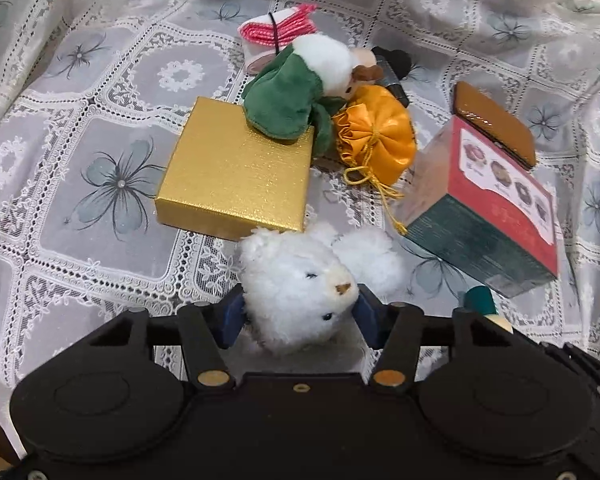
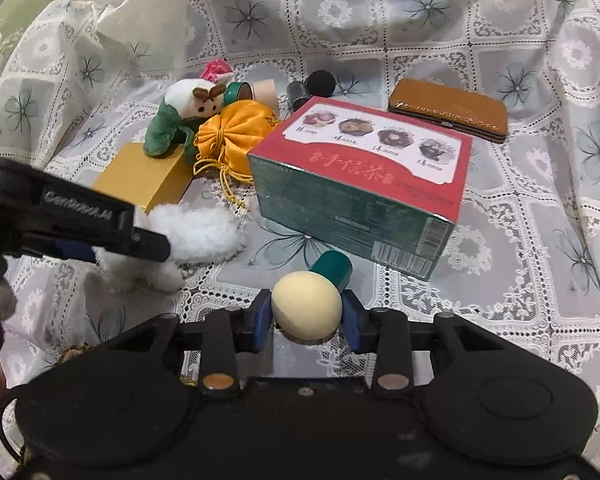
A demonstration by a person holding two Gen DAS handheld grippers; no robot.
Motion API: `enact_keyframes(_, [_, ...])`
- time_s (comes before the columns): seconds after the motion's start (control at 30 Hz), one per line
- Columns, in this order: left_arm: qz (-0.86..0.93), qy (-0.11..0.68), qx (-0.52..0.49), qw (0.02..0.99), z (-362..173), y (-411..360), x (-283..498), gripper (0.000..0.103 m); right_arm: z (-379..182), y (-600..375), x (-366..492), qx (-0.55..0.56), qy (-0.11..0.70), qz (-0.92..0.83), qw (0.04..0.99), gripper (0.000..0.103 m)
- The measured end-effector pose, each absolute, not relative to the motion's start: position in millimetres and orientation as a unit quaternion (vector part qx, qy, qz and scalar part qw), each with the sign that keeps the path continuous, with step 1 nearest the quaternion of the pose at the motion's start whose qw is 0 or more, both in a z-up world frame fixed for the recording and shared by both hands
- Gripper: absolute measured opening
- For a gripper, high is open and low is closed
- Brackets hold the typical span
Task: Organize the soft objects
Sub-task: 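Carry the white plush in the left gripper while the right carries the egg toy over the basket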
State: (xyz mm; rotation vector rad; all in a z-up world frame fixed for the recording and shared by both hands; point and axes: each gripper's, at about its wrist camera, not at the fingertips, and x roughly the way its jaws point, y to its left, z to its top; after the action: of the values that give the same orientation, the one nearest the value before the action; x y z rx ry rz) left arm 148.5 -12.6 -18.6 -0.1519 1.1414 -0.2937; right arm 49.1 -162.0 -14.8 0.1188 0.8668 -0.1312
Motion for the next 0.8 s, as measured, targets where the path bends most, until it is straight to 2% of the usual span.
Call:
enact_keyframes(0.5, [-0.149, 0.525, -0.067, 0.836, 19, 6, 97, 0.052, 14, -160, 7, 0.076, 0.399, -0.067, 0.911, 0.036])
enact_keyframes(0.8, [-0.159, 0.54, -0.049, 0.825, 18, 14, 57, 0.052, 30, -152, -36, 0.086, 0.401, -0.044, 0.911, 0.036])
